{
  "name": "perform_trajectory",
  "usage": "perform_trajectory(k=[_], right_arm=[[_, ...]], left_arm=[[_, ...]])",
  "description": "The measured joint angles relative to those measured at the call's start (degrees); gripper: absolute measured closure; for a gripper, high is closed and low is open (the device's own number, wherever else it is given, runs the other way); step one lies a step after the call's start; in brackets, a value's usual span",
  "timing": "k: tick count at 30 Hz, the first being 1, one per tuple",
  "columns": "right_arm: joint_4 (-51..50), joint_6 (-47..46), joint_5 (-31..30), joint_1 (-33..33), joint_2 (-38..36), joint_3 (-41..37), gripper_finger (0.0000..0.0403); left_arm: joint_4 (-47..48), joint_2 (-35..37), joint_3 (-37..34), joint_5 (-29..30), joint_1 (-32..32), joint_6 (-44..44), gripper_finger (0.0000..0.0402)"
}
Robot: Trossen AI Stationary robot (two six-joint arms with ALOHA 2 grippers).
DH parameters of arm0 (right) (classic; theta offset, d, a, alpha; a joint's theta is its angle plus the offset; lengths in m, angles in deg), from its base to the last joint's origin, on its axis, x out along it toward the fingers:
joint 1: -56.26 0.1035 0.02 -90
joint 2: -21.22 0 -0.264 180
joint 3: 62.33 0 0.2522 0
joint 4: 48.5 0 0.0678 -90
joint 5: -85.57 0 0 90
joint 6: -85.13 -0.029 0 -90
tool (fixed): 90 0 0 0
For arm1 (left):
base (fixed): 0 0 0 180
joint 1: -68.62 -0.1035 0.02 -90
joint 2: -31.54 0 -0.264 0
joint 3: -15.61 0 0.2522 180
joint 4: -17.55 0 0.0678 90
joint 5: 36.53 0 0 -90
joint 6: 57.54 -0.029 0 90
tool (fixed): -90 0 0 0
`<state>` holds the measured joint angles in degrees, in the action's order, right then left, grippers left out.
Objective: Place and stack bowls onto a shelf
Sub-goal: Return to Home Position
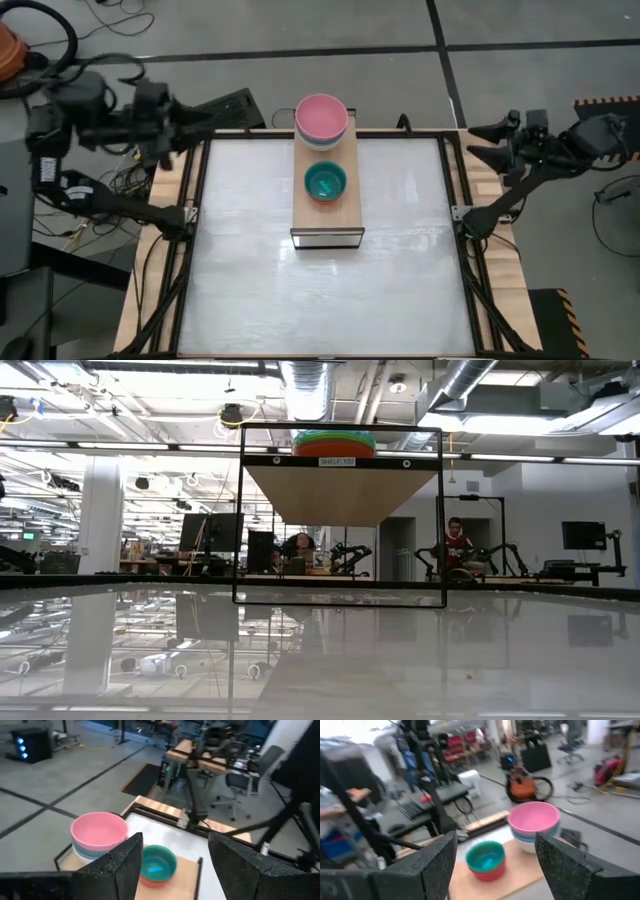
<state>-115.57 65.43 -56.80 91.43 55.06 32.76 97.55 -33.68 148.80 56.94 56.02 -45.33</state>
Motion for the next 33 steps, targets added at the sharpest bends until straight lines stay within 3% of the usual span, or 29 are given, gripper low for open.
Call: perform_trajectory(k=[6,14,20,23,33], right_arm=[[18.1,6.5,1.3,1.2,-12.1,-16.7,0.0109],[36.1,11.3,8.1,1.1,-25.6,-33.8,0.0109],[37.3,11.4,9.2,1.0,-33.6,-39.0,0.0109],[37.3,13.4,7.6,0.7,-33.5,-39.6,0.0109],[32.9,13.8,7.5,-2.4,-33.6,-40.7,0.0109]], left_arm=[[-2.3,4.9,-5.9,-2.8,2.9,-0.4,0.0192],[-22.3,17.6,-34.2,-4.3,5.9,1.9,0.0192],[-37.4,29.3,-56.2,-7.3,6.1,6.4,0.0192],[-43.5,35.8,-65.0,-7.6,6.1,7.9,0.0192],[-52.8,58.3,-85.2,-5.5,6.1,10.8,0.0192]])
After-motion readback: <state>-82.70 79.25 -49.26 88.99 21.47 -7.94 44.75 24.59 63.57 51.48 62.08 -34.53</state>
